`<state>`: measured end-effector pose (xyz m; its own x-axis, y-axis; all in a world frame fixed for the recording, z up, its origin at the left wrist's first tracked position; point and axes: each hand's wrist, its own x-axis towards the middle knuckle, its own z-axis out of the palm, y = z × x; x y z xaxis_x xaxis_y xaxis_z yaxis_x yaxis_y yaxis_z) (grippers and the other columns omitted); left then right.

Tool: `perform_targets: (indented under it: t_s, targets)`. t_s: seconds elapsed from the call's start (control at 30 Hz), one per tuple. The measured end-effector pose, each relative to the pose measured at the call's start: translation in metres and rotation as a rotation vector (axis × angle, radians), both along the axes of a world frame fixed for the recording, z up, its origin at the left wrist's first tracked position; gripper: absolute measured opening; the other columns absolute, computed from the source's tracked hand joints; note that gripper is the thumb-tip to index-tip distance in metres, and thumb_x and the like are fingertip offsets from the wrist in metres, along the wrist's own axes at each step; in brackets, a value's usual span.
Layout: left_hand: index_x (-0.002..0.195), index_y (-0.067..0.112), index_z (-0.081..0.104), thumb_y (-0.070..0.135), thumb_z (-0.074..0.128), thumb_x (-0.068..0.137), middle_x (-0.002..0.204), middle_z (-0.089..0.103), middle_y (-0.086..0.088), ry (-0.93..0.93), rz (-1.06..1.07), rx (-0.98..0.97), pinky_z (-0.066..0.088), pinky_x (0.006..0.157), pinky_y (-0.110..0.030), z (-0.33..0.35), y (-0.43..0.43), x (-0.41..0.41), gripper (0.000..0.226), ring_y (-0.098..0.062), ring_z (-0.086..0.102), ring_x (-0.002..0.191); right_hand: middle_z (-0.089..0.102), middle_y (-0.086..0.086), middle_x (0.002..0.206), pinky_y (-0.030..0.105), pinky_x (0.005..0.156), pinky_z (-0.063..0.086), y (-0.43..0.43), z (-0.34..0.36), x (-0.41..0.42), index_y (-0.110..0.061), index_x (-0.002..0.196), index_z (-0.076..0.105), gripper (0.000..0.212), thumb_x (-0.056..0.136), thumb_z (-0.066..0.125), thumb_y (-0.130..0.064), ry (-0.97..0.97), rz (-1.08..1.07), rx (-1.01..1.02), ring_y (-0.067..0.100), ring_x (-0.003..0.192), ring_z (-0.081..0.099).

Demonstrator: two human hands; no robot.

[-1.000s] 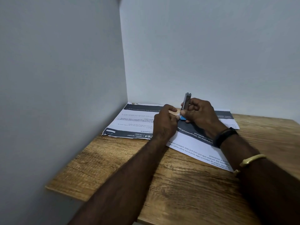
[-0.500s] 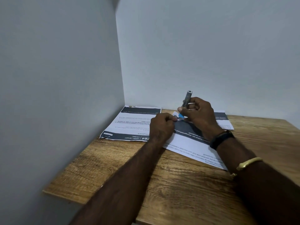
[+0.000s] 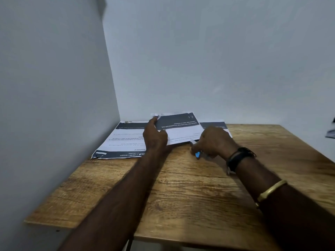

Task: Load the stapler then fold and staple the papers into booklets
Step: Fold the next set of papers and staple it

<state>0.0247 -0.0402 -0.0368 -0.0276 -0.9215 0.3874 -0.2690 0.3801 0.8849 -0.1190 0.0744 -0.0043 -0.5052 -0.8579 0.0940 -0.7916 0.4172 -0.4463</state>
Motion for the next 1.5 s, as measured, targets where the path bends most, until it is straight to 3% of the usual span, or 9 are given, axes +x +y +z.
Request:
perform_targets:
  t_s: [0.2,0.4,0.57,0.73,0.83,1.1,1.23,1.4,1.5]
  targets:
    - [0.148,0.007,0.05,-0.004,0.059,0.089,0.149,0.056,-0.008,0.054,0.036,0.043,0.028,0.101,-0.007,0.001,-0.001,-0.002,0.06,-0.022,0.051,0.139,0.072,0.0,0.075,0.03,0.069,0.061,0.015,-0.009,0.01,-0.017,0.076,0.067,0.04,0.06,0.08,-0.05,0.143,-0.009,0.015,0.022,0.073,0.071]
    - [0.145,0.009,0.054,-0.002,0.062,0.089,0.147,0.058,-0.008,0.077,0.023,0.094,0.035,0.112,-0.023,0.0,-0.001,-0.002,0.058,-0.024,0.054,0.136,0.069,0.0,0.097,0.029,0.067,0.047,0.025,-0.013,0.018,-0.023,0.094,0.064,0.053,0.059,0.086,-0.058,0.172,0.01,0.05,0.023,0.095,0.066]
    - [0.142,0.01,0.058,-0.002,0.065,0.087,0.142,0.061,-0.011,0.109,-0.009,0.125,0.043,0.113,-0.033,-0.002,-0.004,-0.005,0.057,-0.027,0.057,0.131,0.068,-0.003,0.079,0.029,0.059,0.045,0.026,-0.015,0.012,-0.02,0.077,0.061,0.057,0.059,0.084,-0.07,0.051,0.013,0.016,0.019,0.079,0.065]
    - [0.143,0.011,0.057,-0.004,0.062,0.085,0.141,0.061,-0.011,0.115,-0.046,0.167,0.047,0.112,-0.038,-0.003,-0.013,-0.009,0.059,-0.028,0.059,0.128,0.075,0.004,0.083,0.029,0.066,0.052,0.015,-0.007,-0.022,-0.014,0.08,0.07,0.014,0.078,0.063,-0.025,-0.051,-0.176,-0.288,0.027,0.074,0.067]
    - [0.143,0.01,0.057,-0.009,0.057,0.085,0.137,0.063,-0.015,0.17,-0.096,0.229,0.051,0.108,-0.044,-0.002,-0.018,-0.017,0.061,-0.032,0.062,0.123,0.071,0.0,0.091,0.029,0.067,0.04,0.005,-0.002,-0.04,-0.018,0.077,0.065,0.01,0.081,0.056,-0.017,-0.127,-0.272,-0.489,0.024,0.079,0.056]
    - [0.139,0.011,0.06,-0.015,0.058,0.088,0.108,0.069,-0.01,0.327,-0.274,0.408,0.058,0.096,-0.053,-0.004,-0.029,-0.047,0.057,-0.038,0.069,0.109,0.078,0.007,0.098,0.038,0.083,0.063,-0.02,-0.014,-0.08,-0.021,0.078,0.076,0.02,0.079,0.071,-0.001,-0.468,-0.355,-0.564,0.027,0.09,0.073]
    - [0.132,0.009,0.065,0.003,0.075,0.085,0.118,0.068,-0.002,0.198,-0.203,0.303,0.054,0.103,-0.039,-0.003,-0.039,-0.063,0.048,-0.025,0.066,0.11,0.079,0.005,0.104,0.031,0.093,0.056,-0.03,-0.02,-0.098,-0.019,0.093,0.082,0.021,0.078,0.074,-0.005,-0.411,-0.476,-0.574,0.028,0.105,0.07]
    - [0.125,0.01,0.072,-0.003,0.061,0.084,0.13,0.071,-0.009,-0.136,-0.147,0.104,0.05,0.107,-0.035,-0.006,-0.045,-0.079,0.044,-0.027,0.064,0.122,0.078,0.007,0.101,0.03,0.088,0.056,-0.039,-0.028,-0.113,-0.018,0.09,0.081,0.015,0.08,0.073,-0.01,-0.36,-0.496,-0.51,0.031,0.102,0.07]
    - [0.118,0.008,0.074,-0.002,0.055,0.084,0.122,0.073,-0.012,-0.305,-0.151,0.033,0.049,0.091,-0.029,-0.013,-0.05,-0.083,0.04,-0.03,0.065,0.116,0.077,0.008,0.102,0.035,0.084,0.06,-0.048,-0.031,-0.12,-0.016,0.094,0.079,0.016,0.082,0.07,-0.021,-0.317,-0.54,-0.456,0.032,0.096,0.071]
